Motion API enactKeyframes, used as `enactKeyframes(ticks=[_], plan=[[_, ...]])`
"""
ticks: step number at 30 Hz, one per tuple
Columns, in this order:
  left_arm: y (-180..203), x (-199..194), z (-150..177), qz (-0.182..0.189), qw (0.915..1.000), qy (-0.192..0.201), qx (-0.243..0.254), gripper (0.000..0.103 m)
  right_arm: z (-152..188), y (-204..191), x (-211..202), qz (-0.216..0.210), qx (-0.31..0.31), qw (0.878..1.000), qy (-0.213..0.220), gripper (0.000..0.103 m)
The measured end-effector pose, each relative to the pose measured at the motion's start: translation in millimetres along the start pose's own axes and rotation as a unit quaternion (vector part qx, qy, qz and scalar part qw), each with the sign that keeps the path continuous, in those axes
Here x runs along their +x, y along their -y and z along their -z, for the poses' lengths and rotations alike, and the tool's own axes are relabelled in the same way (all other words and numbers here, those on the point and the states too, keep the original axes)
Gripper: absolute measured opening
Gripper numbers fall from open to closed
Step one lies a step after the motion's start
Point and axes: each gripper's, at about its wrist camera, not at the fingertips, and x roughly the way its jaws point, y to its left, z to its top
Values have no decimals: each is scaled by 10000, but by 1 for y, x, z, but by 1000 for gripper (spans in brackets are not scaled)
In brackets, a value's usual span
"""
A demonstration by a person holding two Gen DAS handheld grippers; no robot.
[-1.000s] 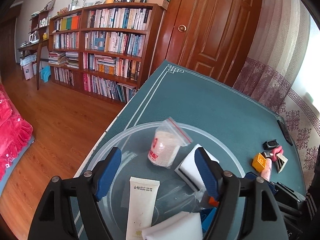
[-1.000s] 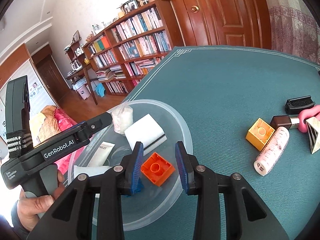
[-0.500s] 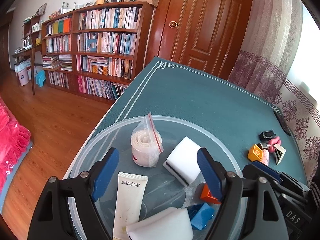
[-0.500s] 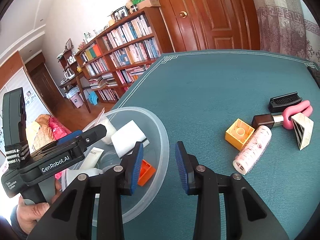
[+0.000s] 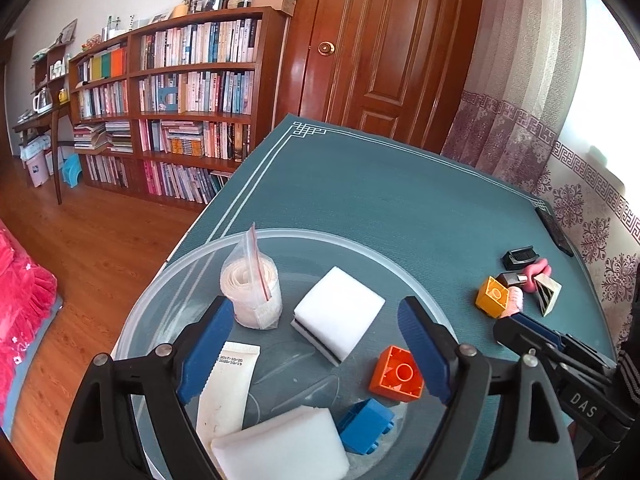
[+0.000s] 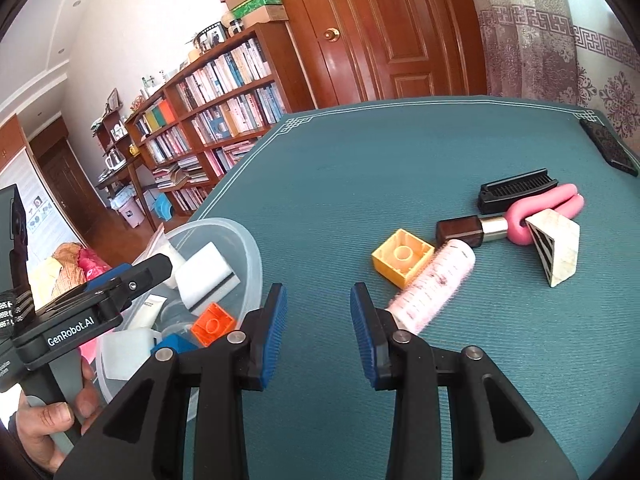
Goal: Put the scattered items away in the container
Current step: 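Withdraw both open tools from the bowl toward the remaining items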
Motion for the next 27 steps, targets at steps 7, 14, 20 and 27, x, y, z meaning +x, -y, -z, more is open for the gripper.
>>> enactKeyframes(ticks=[7, 14, 20, 27], plan=[[26, 0, 2, 139, 9995, -19, 294, 88, 3, 31, -12, 325, 132, 9994, 64, 36], [60, 0, 3, 361, 9977, -61, 566, 88, 4, 66, -30, 704, 238, 9971, 153, 36], [89, -1, 5, 555, 9952, -82, 798, 88, 1, 92, -39, 1014, 247, 9943, 214, 36], [108, 0, 8, 704, 9935, -161, 878, 88, -7, 122, -36, 1250, 429, 9911, 182, 37]])
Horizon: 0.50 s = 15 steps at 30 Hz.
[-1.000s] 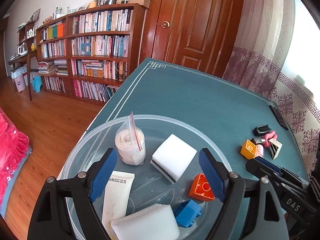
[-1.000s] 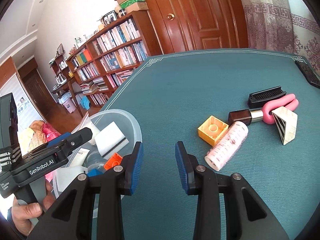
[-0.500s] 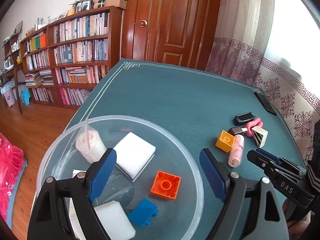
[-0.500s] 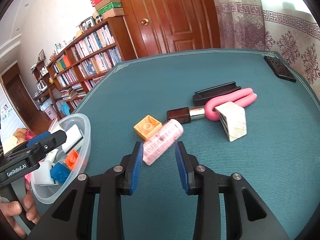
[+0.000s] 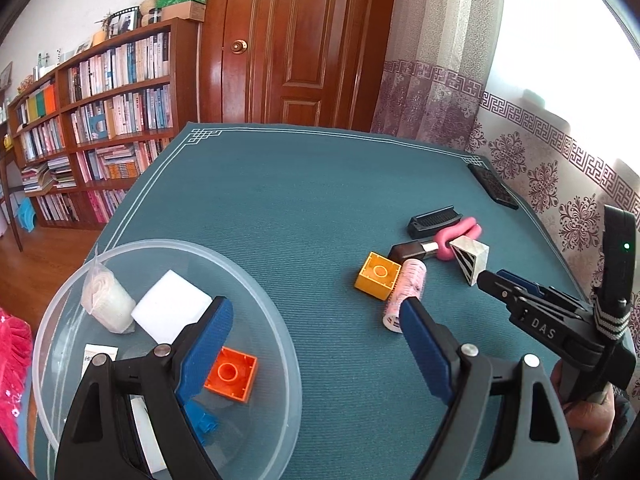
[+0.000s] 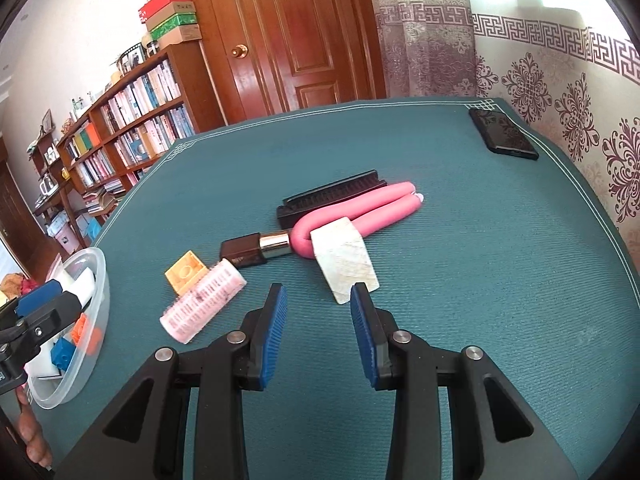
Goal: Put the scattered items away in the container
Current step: 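Withdraw both open tools from the bowl toward the remaining items, then grasp the white triangular sponge with the right tool while the left tool grasps the pink roller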
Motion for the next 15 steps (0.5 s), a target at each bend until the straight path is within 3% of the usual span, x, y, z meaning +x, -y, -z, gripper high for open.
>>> enactKeyframes(ticks=[4, 15], plan=[[6, 1, 0, 14, 10000, -23, 49, 88, -6, 7, 8, 55, 6, 10000, -26, 52], [23, 8, -2, 44, 9998, -75, 201, 88, -23, 4, 34, 95, -175, 9997, -113, 52]])
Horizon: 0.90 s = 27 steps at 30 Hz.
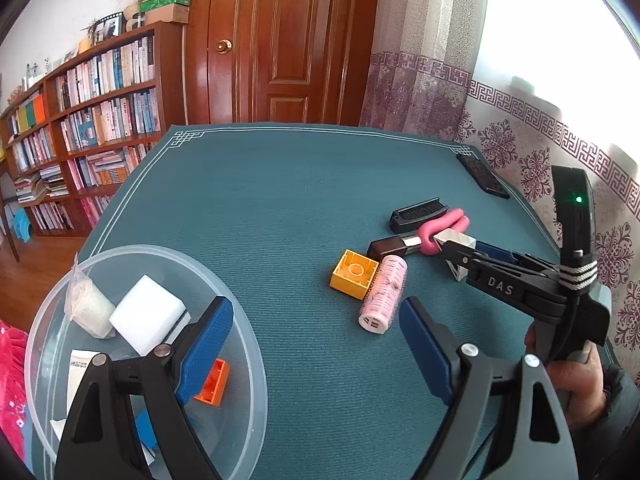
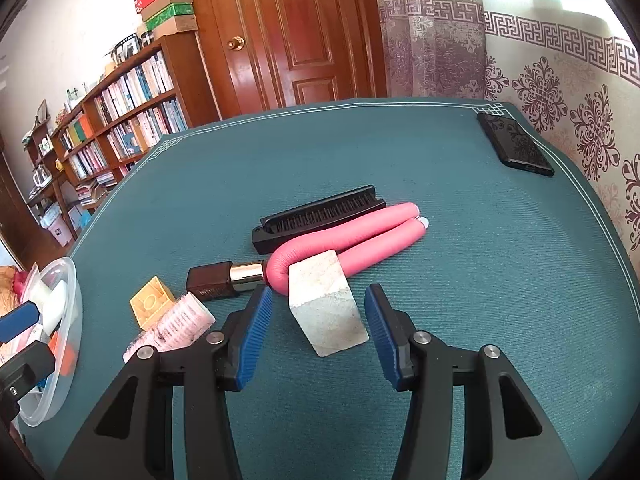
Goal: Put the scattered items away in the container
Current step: 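Grasp the white triangular sponge with the right tool while the left tool grasps the pink roller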
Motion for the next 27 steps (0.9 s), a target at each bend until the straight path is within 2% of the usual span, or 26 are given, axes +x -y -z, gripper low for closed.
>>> enactKeyframes(ticks=[1, 2, 16, 27], plan=[[2, 1, 0, 7, 10000, -16, 13, 88, 1, 0, 1, 50, -12, 10000, -18, 51], [4, 3, 0, 14, 10000, -31, 26, 88, 2, 0, 2, 111, -39, 9999, -31, 40], [40, 33, 5, 194, 9987, -322, 337, 88, 24, 23, -27, 9, 80, 10000, -51, 36], [54, 61, 7, 137, 9968, -593, 511, 88, 30, 45, -33, 74, 399, 9992, 11, 36]])
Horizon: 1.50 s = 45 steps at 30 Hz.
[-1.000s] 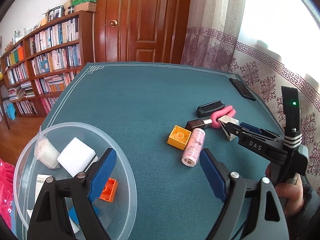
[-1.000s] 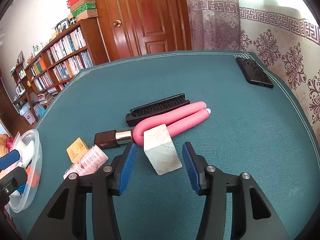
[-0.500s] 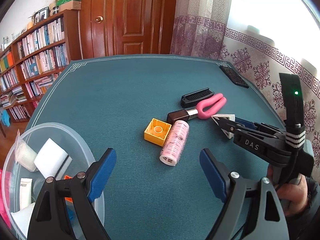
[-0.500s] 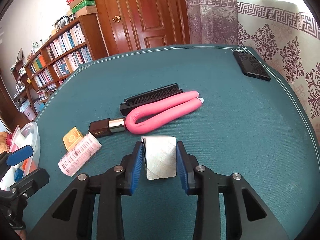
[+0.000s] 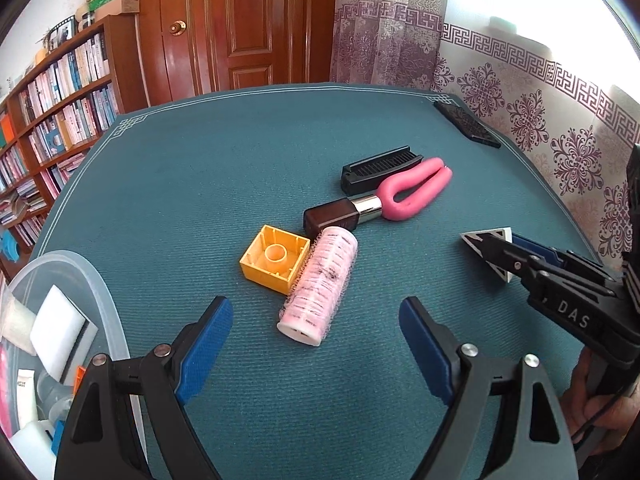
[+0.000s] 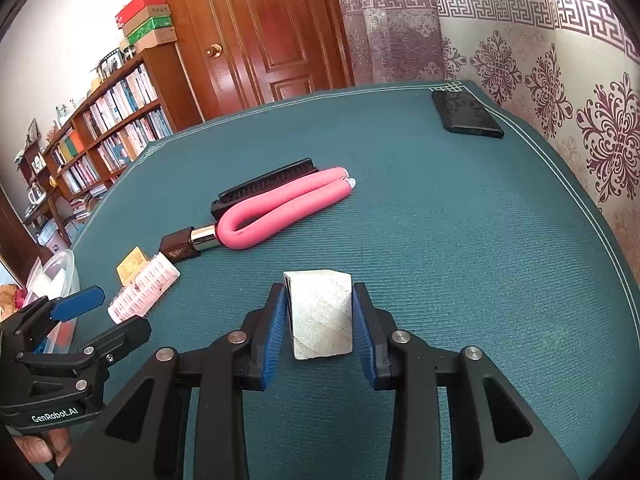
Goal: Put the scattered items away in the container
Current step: 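Grasp the white triangular sponge with the right tool while the left tool grasps the pink roller, then carry the pink roller with the left tool while the right tool carries the sponge over the bowl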
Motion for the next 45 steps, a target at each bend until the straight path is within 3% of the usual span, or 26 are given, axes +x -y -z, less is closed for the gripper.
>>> enactKeyframes(ticks=[4, 10, 21, 24, 26, 31, 45], plan=[[-2, 8, 2, 137, 9997, -143, -128, 87, 0, 6, 4, -18, 153, 9999, -39, 36], [8, 14, 0, 344, 9992, -186, -59, 72, -3, 14, 5, 72, 340, 9994, 38, 36], [18, 26, -10, 292, 9995, -104, 23, 63, -6, 18, 7, 132, 418, 9990, 48, 36], [19, 28, -11, 148, 9999, -57, 38, 47, -6, 19, 8, 116, 434, 9990, 25, 36], [15, 26, -11, 197, 9998, -46, -50, 31, -6, 19, 9, 102, 455, 9989, 11, 36], [13, 19, -4, 374, 9991, -70, -178, 30, -4, 18, 8, 131, 434, 9990, 26, 36], [19, 12, 0, 326, 9993, -26, -173, 30, -5, 16, 10, 160, 344, 9993, -19, 36]])
